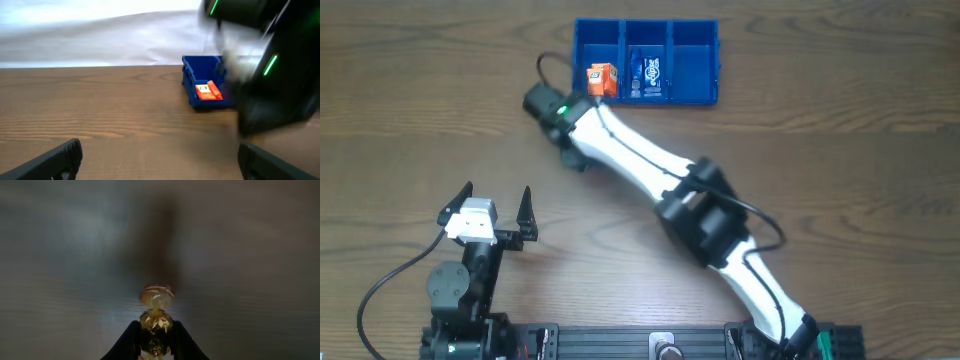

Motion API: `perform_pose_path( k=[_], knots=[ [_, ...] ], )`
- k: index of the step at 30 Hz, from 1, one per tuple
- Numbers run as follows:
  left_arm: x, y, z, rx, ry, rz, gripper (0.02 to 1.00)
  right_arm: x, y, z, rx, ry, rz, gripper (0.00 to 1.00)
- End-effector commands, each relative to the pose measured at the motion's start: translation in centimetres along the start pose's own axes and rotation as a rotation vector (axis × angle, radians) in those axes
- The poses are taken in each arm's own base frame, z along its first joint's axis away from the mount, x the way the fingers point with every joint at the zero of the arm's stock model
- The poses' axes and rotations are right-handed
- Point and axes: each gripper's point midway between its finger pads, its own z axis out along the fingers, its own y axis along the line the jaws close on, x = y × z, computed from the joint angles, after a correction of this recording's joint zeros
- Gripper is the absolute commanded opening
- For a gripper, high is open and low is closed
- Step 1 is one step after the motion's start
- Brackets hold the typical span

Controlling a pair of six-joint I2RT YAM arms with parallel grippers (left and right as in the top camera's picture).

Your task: Sort Candies Into Trays

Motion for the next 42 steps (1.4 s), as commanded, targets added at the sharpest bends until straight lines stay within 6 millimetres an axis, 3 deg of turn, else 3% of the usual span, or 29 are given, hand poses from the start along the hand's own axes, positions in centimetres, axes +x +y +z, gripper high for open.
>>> perform_pose_path(
  k=[1,5,8,12,23,27,28,31,33,37,42],
  knots=[
    [1.5,-0.2,0.1,0.018,0.045,0.002,0.998,-7.5,-7.9,-11.1,0.019,-0.288,0.046,0.115],
    [1.5,-0.2,0.1,0.018,0.045,0.002,0.998,-10.9,-13.7,-11.9,0.05,-0.339,0.098,0.117],
    [1.5,-0.2,0.1,0.018,0.045,0.002,0.998,-12.5,-16.6,-10.9,0.066,-0.342,0.127,0.119],
    [1.5,-0.2,0.1,0.018,0.045,0.002,0.998,-13.6,-18.8,-9.1,0.064,-0.324,0.168,0.119],
    [1.5,-0.2,0.1,0.018,0.045,0.002,0.998,-14.6,-20.3,-2.6,0.057,-0.245,0.197,0.13],
    [1.5,-0.2,0.1,0.018,0.045,0.002,0.998,-14.7,-20.4,-1.3,0.062,-0.232,0.198,0.137],
    [1.5,-0.2,0.1,0.018,0.045,0.002,0.998,-14.7,-20.4,-1.2,0.062,-0.231,0.198,0.161],
    [1.5,-0.2,0.1,0.018,0.045,0.002,0.998,-14.8,-20.3,-0.9,0.061,-0.234,0.199,0.461],
    [1.5,-0.2,0.1,0.018,0.045,0.002,0.998,-14.9,-20.4,-0.9,0.042,-0.23,0.204,0.542],
    [1.5,-0.2,0.1,0.018,0.045,0.002,0.998,-15.0,-21.1,-1.4,0.022,-0.228,0.221,0.586],
    [1.5,-0.2,0.1,0.018,0.045,0.002,0.996,-13.4,-20.5,-4.8,0.016,-0.216,0.199,0.632]
  ],
)
